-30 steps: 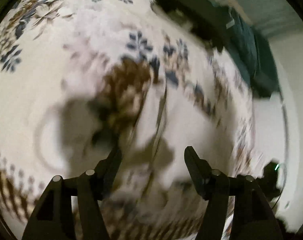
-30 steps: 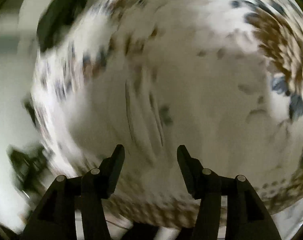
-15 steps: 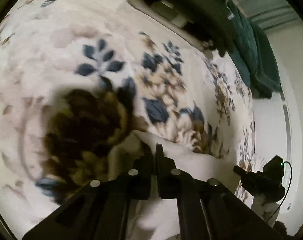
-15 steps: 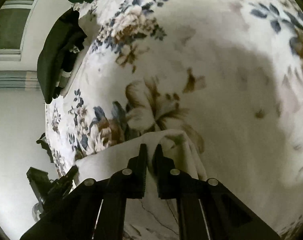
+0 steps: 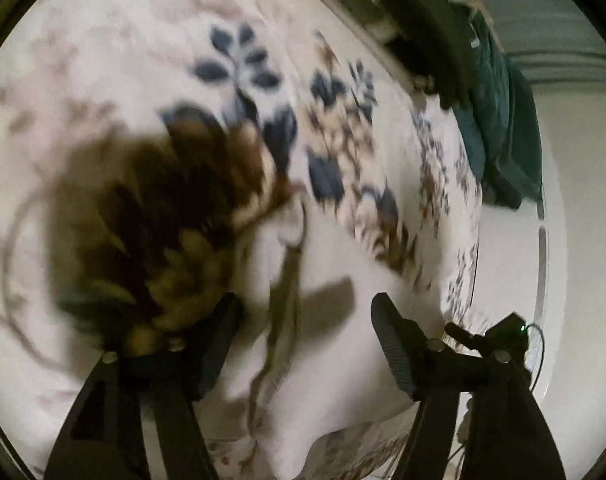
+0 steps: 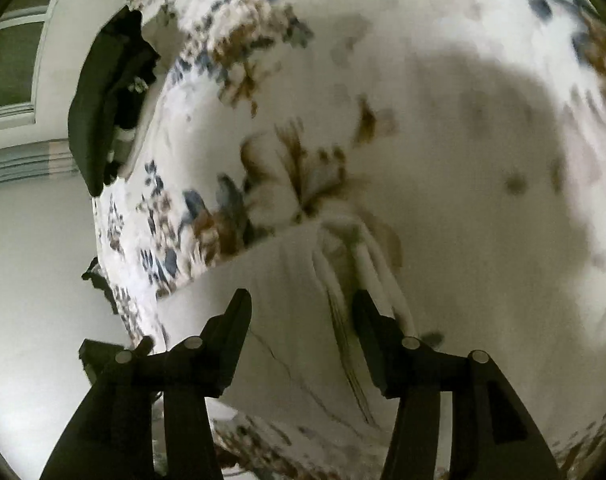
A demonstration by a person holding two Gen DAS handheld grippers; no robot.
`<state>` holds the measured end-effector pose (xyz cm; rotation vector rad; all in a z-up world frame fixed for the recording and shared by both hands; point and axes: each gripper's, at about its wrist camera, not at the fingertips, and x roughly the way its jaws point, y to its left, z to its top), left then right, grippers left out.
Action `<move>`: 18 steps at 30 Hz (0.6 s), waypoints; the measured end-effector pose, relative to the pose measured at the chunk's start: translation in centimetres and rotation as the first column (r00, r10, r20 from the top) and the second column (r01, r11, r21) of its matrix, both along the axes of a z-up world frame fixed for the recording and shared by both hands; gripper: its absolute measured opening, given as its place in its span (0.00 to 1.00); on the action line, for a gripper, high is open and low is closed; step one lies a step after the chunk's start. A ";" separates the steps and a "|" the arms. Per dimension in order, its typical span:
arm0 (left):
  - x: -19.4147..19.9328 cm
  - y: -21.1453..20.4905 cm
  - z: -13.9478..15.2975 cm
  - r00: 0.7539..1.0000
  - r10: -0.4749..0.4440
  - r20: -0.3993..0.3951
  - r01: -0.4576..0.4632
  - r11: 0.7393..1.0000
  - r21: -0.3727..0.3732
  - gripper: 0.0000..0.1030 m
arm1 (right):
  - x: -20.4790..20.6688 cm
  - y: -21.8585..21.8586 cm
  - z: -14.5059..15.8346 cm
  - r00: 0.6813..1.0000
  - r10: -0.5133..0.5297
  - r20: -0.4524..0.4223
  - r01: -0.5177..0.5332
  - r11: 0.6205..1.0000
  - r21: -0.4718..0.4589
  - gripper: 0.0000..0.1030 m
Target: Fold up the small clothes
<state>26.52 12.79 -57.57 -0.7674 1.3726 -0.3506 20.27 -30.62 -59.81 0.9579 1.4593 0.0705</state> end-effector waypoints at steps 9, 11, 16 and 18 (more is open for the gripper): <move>-0.7 0.4 2.7 0.994 0.047 0.099 -0.050 0.998 0.035 0.06 | -0.9 1.2 0.3 0.999 0.010 0.047 -0.008 1.000 -0.029 0.13; -0.7 0.8 2.6 0.995 0.046 0.092 -0.050 0.998 0.038 0.06 | -0.8 1.3 0.5 0.998 0.025 0.056 -0.023 0.999 -0.049 0.12; -1.3 1.5 -0.1 0.999 0.030 0.018 -0.031 0.998 0.050 0.07 | -0.6 1.7 -0.6 0.996 0.090 -0.026 -0.092 0.993 -0.071 0.13; -1.4 1.7 0.2 0.999 0.033 -0.001 -0.033 0.999 -0.011 0.11 | -0.6 1.4 -0.4 0.994 0.099 -0.036 -0.102 0.991 -0.084 0.29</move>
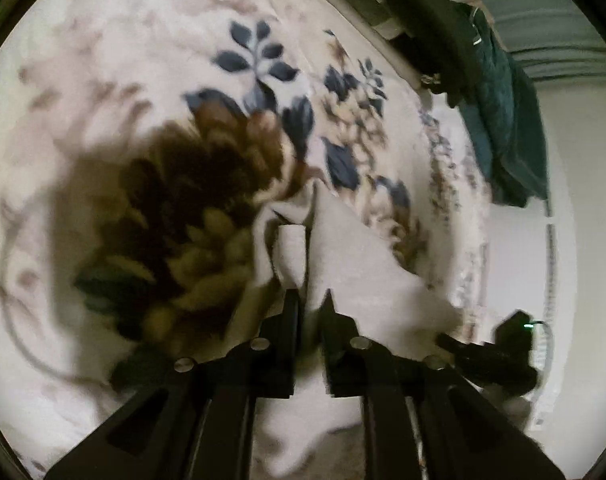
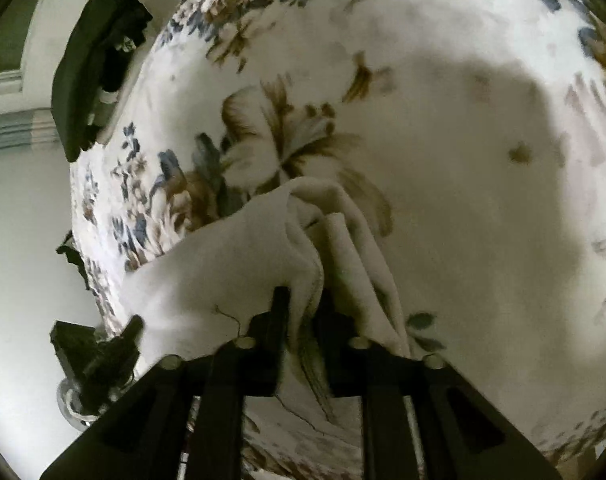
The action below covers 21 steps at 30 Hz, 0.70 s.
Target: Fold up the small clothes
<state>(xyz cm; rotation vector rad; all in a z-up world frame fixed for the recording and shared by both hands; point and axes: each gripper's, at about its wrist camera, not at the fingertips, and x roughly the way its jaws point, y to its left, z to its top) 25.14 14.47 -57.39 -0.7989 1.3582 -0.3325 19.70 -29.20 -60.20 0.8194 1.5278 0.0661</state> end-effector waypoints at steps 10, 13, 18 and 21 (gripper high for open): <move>4.6 -2.1 -0.1 0.999 -0.014 0.035 0.014 1.000 0.017 0.46 | 1.9 -1.9 -1.0 0.987 -0.150 0.058 0.143 0.983 0.119 0.49; 5.8 -3.8 -0.8 0.996 -0.075 0.044 0.071 0.993 0.098 0.07 | 2.8 -1.5 -1.3 0.985 -0.158 0.069 0.150 0.982 0.111 0.19; 5.3 -1.6 -0.8 0.998 -0.009 0.063 0.004 0.997 0.080 0.03 | 4.0 -0.9 -0.2 0.983 -0.131 0.129 0.122 0.990 0.073 0.13; 4.6 -1.0 -2.3 1.000 -0.008 0.024 0.006 0.997 0.081 0.03 | 4.7 -0.9 -1.6 0.990 -0.098 0.097 0.096 0.995 0.025 0.13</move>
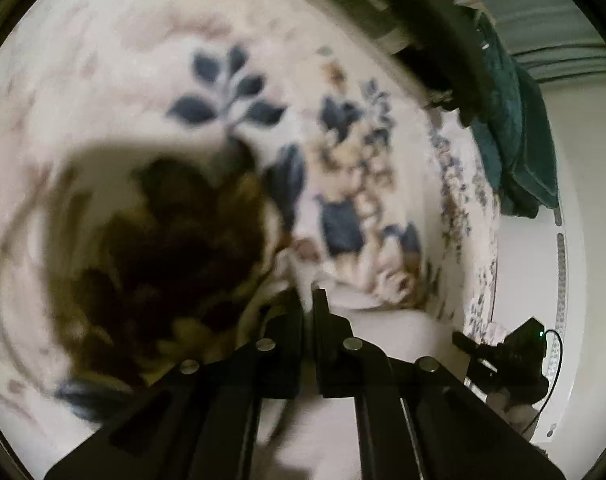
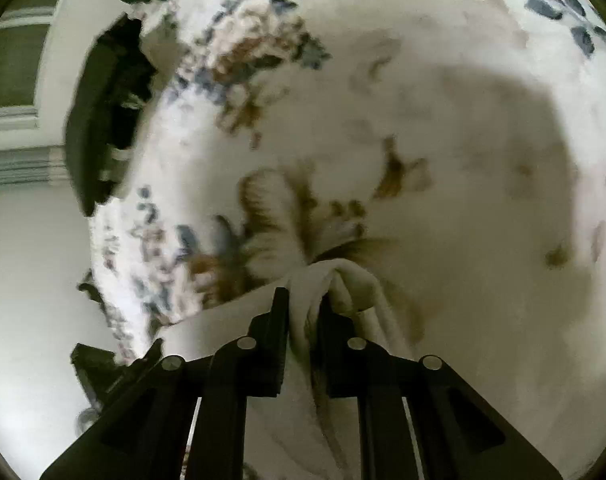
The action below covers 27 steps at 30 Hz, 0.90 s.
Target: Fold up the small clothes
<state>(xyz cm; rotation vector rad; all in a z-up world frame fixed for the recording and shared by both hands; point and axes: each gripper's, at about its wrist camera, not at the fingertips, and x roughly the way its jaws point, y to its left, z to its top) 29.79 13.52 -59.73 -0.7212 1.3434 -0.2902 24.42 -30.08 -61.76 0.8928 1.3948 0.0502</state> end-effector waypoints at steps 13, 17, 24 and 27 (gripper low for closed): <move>-4.6 5.4 -1.2 0.997 0.045 -0.069 -0.060 0.973 -0.223 0.69 | -5.4 -2.0 -2.5 0.992 0.089 -0.095 -0.066 0.973 0.222 0.76; -5.0 4.4 -2.4 0.998 0.021 -0.064 -0.043 0.932 -0.361 0.69 | -7.1 -2.0 -5.4 0.995 0.052 -0.090 -0.014 0.926 0.377 0.81; -3.9 0.3 -2.6 0.997 -0.059 -0.045 0.037 0.922 -0.386 0.69 | -6.2 -1.0 -6.2 0.996 0.047 -0.072 -0.010 0.895 0.445 0.86; -4.0 -0.2 -1.8 0.998 -0.056 -0.014 0.048 0.936 -0.348 0.61 | -6.0 -0.3 -5.6 0.995 0.072 -0.065 -0.040 0.912 0.408 0.68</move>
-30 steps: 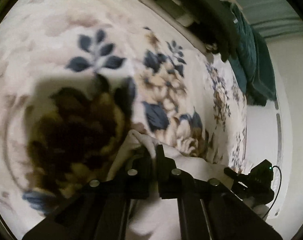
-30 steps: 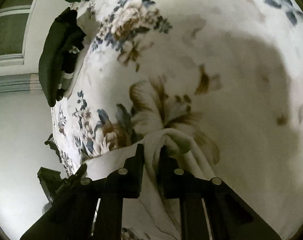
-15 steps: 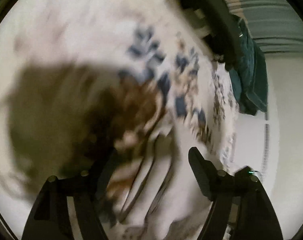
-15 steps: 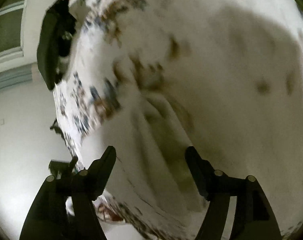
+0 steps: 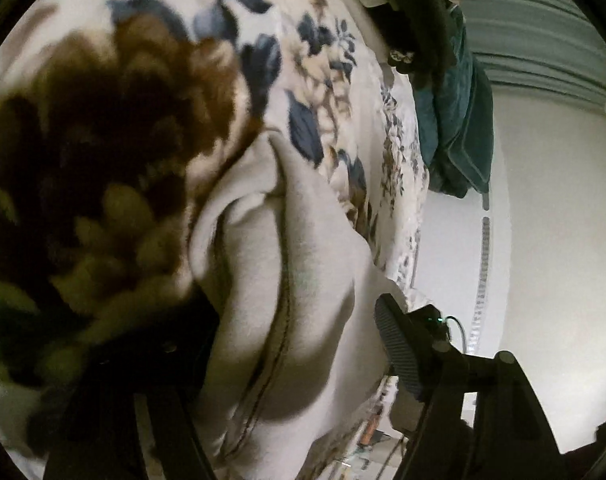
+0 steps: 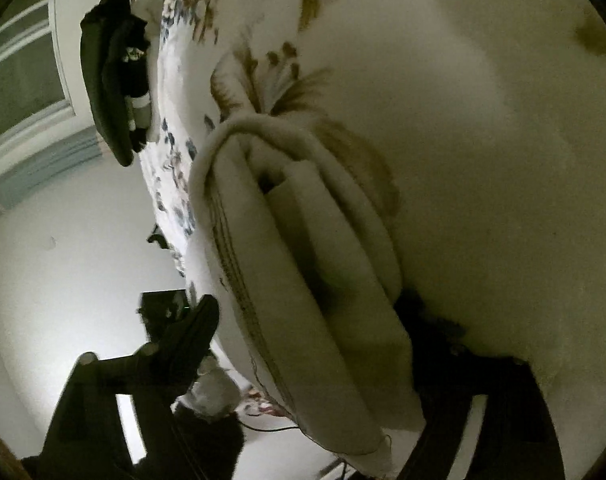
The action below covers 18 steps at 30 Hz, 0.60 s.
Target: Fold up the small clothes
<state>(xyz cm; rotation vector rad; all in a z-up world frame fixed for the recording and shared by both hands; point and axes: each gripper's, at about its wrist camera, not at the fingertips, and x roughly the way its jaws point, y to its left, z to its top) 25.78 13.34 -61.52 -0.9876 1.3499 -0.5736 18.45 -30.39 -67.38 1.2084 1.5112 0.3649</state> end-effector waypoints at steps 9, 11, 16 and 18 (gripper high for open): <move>-0.4 -0.7 4.3 0.998 -0.052 0.045 0.043 0.984 0.175 0.16 | -0.1 1.6 4.2 0.998 -0.040 0.045 0.045 0.993 -0.111 0.19; -0.2 -0.9 5.7 0.997 -0.061 0.045 0.052 0.980 0.192 0.16 | 0.3 2.2 6.3 0.997 -0.044 0.055 0.051 0.991 -0.122 0.19; 1.9 0.2 10.9 0.995 -0.045 0.084 0.028 0.982 0.186 0.16 | 2.0 3.5 12.3 0.994 -0.036 0.103 0.052 0.988 -0.149 0.18; 3.6 0.7 12.9 0.993 -0.042 0.107 0.021 0.982 0.188 0.16 | 3.7 3.9 15.1 0.990 -0.050 0.129 0.069 0.987 -0.147 0.18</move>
